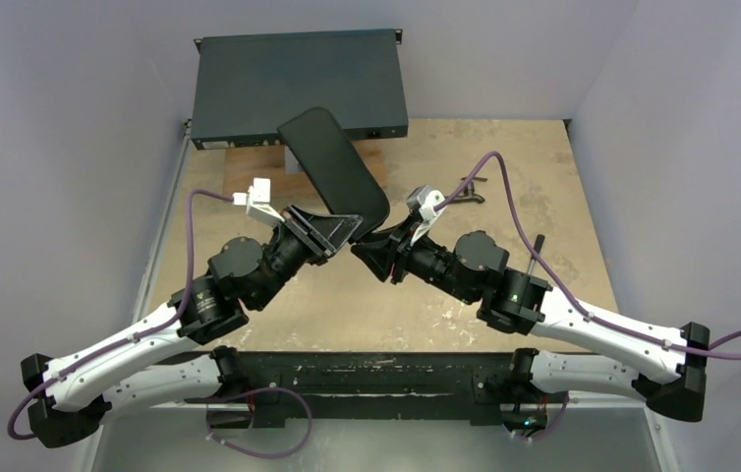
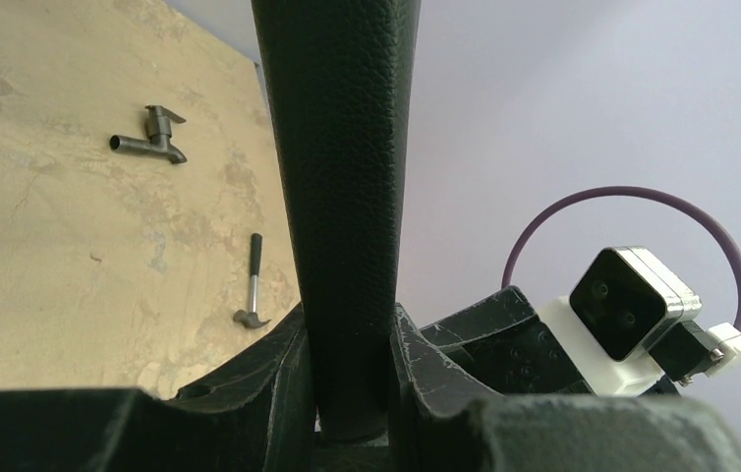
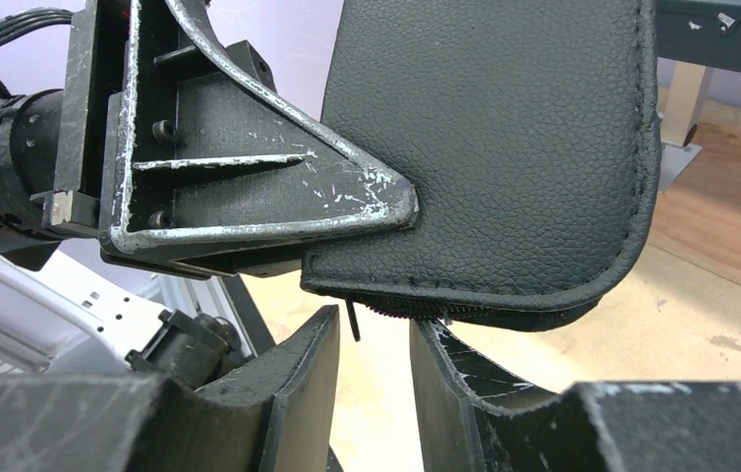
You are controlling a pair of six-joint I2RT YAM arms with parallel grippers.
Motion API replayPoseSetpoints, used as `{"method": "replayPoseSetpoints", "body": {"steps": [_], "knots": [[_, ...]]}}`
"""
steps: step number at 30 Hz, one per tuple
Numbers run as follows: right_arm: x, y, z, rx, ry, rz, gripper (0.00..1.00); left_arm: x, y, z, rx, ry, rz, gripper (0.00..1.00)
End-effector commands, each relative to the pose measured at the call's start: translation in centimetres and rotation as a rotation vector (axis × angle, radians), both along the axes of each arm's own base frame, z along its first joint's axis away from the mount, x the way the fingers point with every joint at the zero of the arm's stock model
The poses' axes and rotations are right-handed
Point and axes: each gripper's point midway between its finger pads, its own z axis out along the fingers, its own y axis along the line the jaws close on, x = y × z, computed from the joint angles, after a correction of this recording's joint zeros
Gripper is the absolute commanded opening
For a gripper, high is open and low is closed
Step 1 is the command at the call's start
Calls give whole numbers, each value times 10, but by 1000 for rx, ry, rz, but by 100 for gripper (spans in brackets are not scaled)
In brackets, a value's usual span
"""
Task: Sort the hair-cutting tools
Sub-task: Zip the hairdressing tool bag at the center of the board.
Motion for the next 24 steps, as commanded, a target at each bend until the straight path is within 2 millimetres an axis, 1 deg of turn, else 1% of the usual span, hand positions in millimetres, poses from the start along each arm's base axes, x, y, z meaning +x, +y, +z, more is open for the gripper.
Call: {"method": "replayPoseSetpoints", "body": {"steps": [1,7,9,12,15,19,24], "knots": [[-2,-8,50,133,-70,-11,29,-5,0,39,-87,-68,-22,0],[-4,-8,53,140,-74,0,12,-4,-1,34,-77,-60,-17,0],[-4,-7,52,139,-74,6,13,-3,-1,33,-72,-57,-16,0],[-6,-5,53,140,-73,16,25,-2,-2,32,-69,-56,-16,0],[-6,-6,54,144,-76,18,30,-2,-1,31,-65,-56,-11,0],[-5,-7,55,149,-78,9,29,-2,-1,31,-64,-56,-11,0],[-4,-11,60,160,-85,-7,23,-2,-2,28,-59,-52,-14,0]]}}
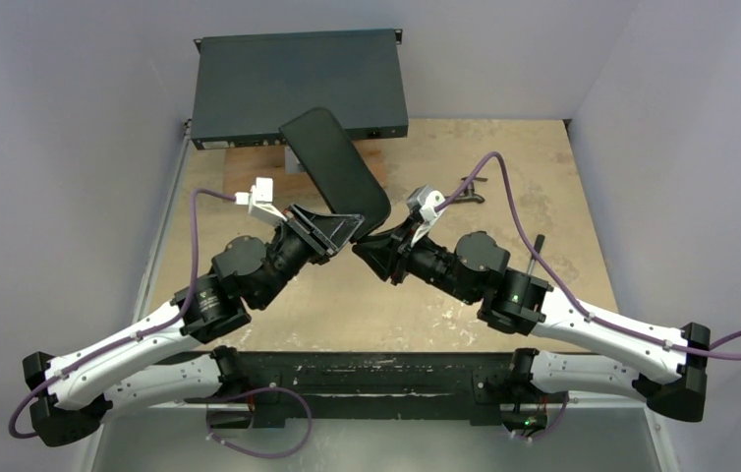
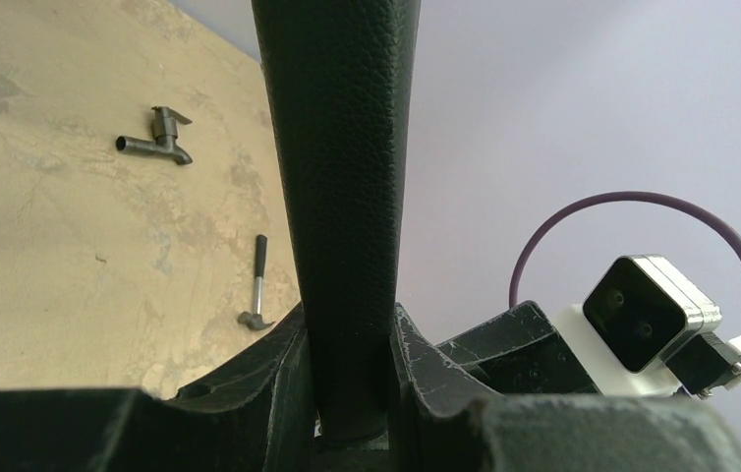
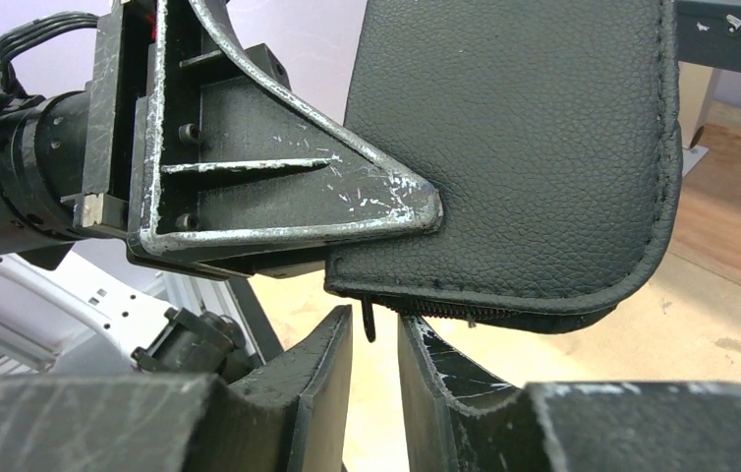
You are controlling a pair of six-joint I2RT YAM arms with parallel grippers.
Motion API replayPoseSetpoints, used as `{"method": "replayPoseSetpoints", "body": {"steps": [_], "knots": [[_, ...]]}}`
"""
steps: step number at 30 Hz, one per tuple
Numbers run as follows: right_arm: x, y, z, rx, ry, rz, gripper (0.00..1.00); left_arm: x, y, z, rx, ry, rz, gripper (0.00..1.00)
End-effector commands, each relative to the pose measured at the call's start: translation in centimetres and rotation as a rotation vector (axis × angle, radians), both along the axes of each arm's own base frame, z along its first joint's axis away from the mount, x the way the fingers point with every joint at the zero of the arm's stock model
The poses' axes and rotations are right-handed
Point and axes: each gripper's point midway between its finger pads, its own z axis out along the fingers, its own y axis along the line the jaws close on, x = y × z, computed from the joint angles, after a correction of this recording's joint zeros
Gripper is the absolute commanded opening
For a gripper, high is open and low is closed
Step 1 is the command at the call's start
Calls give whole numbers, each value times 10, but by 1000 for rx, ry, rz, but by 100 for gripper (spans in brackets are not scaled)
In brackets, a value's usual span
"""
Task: Sort the hair-cutting tools
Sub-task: Zip the hairdressing tool bag at the center of the board.
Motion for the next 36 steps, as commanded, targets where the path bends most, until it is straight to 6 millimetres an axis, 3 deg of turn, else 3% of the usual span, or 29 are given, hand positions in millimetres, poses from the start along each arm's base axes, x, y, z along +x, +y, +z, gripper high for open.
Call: {"method": "replayPoseSetpoints", "body": {"steps": [1,12,24,36], "knots": [[-1,-12,58,156,-81,-26,22,-5,0,31,-66,-56,-23,0],[0,-19,67,188,-89,-46,25,-3,2,25,-45,-53,-6,0],[5,-7,52,118,-56,-42,30,-4,-1,29,-49,-56,-16,0],[8,-2,38,76,-36,-46,13,-9,-2,35,-64,-64,-37,0]]}}
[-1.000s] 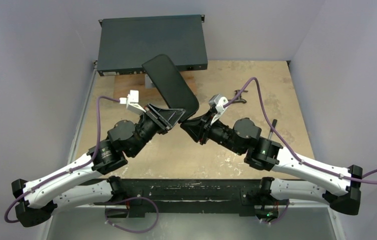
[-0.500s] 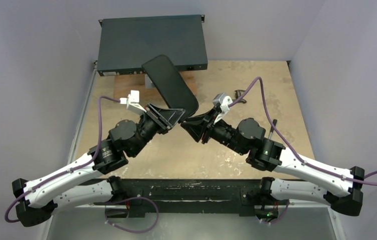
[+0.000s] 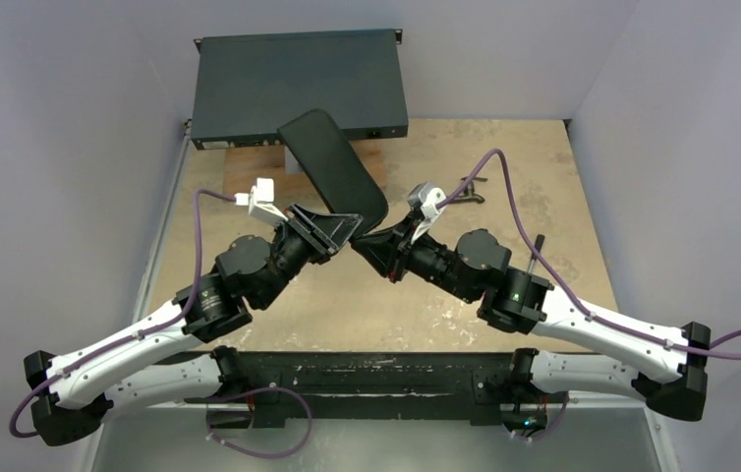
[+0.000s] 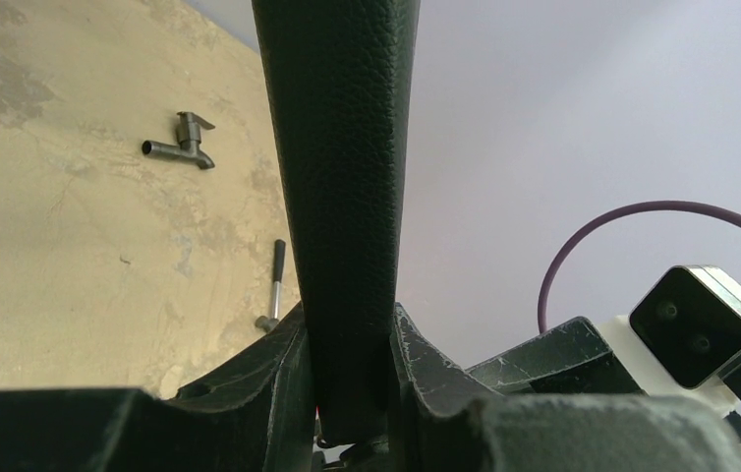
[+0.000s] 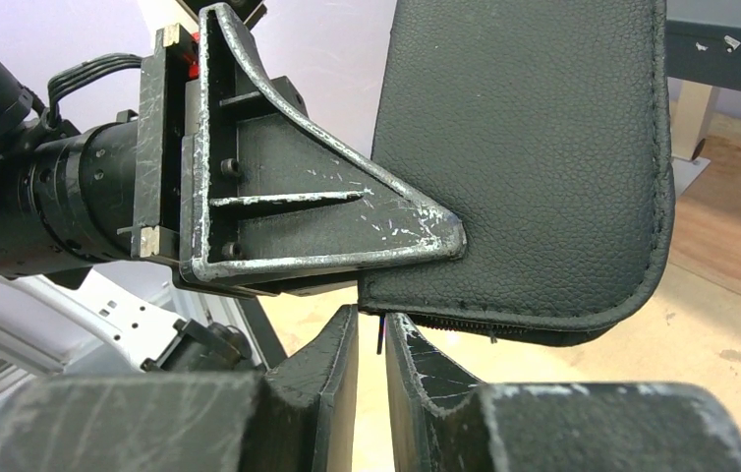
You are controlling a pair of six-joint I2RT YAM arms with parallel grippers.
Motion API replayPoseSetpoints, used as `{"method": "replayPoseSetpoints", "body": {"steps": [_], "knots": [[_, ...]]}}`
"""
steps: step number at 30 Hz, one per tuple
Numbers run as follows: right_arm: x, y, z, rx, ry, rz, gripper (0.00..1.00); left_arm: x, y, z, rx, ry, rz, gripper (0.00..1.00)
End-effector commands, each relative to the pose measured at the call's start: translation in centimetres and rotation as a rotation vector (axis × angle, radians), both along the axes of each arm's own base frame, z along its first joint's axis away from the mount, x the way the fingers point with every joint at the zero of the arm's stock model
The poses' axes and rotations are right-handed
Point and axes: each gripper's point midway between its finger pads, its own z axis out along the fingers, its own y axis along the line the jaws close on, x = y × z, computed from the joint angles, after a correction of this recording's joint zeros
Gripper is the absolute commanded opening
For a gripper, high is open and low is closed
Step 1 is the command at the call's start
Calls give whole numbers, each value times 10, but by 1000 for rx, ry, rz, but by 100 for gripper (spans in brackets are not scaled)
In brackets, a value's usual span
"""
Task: Sort the hair-cutting tools
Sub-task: Zip the hairdressing tool bag at the center of the board.
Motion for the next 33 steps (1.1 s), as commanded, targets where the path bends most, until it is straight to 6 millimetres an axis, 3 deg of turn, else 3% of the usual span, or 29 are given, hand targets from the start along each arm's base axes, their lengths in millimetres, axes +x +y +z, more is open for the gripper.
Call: {"method": "replayPoseSetpoints", "body": {"steps": [1,9,15,22,24,33], "knots": [[6,-1,29,56,-31,-34,14,-14,-4,43,-88,-78,-67,0],[9,2,23,36,-16,-39,21,-16,-3,45,-93,-83,-70,0],[9,1,22,35,-13,-44,5,-16,0,46,-95,-87,-66,0],[10,0,15,12,-6,-53,11,-16,3,48,-97,-93,-59,0],[13,-1,12,-1,-4,-70,0,-17,4,50,-100,-97,-58,0],[19,-10,1,-37,-16,-114,0,-16,9,51,-101,-101,-40,0]]}}
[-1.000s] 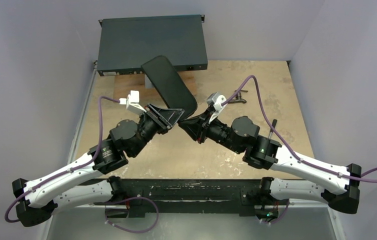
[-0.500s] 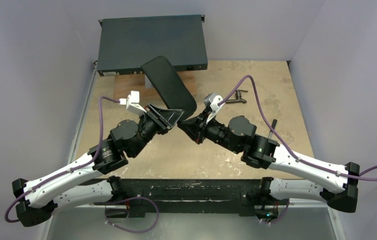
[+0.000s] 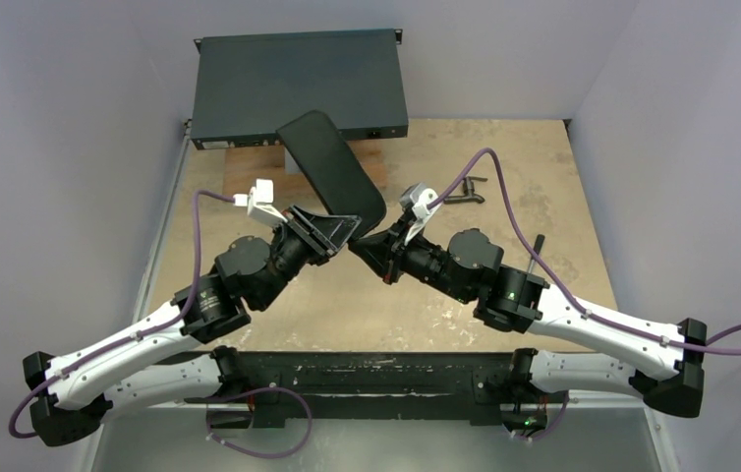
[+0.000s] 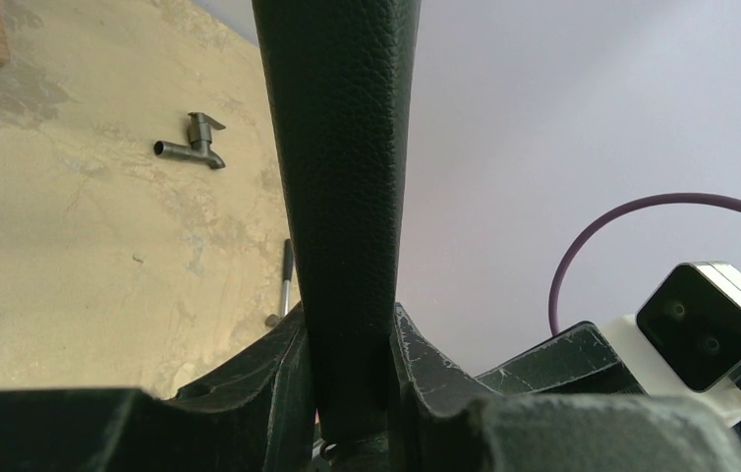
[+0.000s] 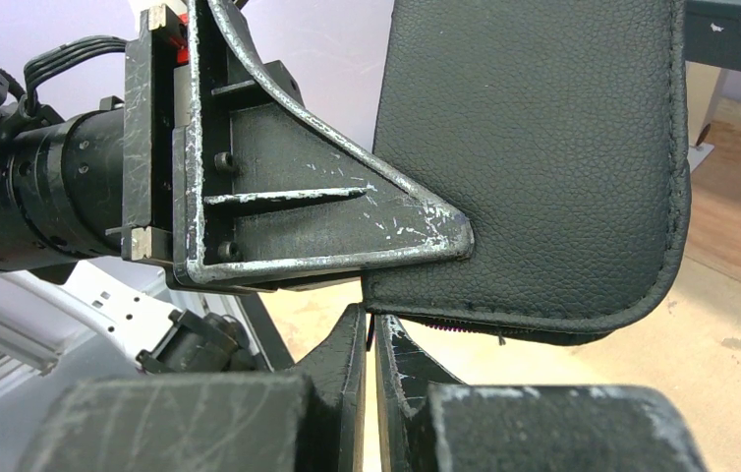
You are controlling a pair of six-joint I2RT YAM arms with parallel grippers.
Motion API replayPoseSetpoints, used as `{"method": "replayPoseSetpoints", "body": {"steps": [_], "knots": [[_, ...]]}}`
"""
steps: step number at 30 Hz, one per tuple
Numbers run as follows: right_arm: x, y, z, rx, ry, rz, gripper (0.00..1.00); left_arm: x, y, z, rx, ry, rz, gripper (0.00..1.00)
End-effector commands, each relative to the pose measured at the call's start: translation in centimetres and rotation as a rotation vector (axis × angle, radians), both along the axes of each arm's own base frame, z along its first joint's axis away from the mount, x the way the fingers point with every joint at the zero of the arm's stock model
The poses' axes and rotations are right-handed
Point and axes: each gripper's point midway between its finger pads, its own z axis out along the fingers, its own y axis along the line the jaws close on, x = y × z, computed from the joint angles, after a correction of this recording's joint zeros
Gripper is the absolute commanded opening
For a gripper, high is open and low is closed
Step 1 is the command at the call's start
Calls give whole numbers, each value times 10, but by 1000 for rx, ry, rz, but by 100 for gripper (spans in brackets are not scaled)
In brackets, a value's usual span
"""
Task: Sort the hair-cutting tools
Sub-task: Zip the hairdressing tool bag at the center of the board.
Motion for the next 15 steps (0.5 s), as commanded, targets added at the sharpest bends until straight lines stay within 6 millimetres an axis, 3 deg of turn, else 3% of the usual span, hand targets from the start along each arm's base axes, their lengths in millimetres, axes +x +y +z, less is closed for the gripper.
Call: {"method": "replayPoseSetpoints", "body": {"steps": [1,15], "knots": [[18,-16,8,-5,-42,-106,0,-16,6,55,-122,-102,-49,0],[9,-30,-10,-58,-45,-93,0,-16,20,70,-125,-146,-11,0]]}}
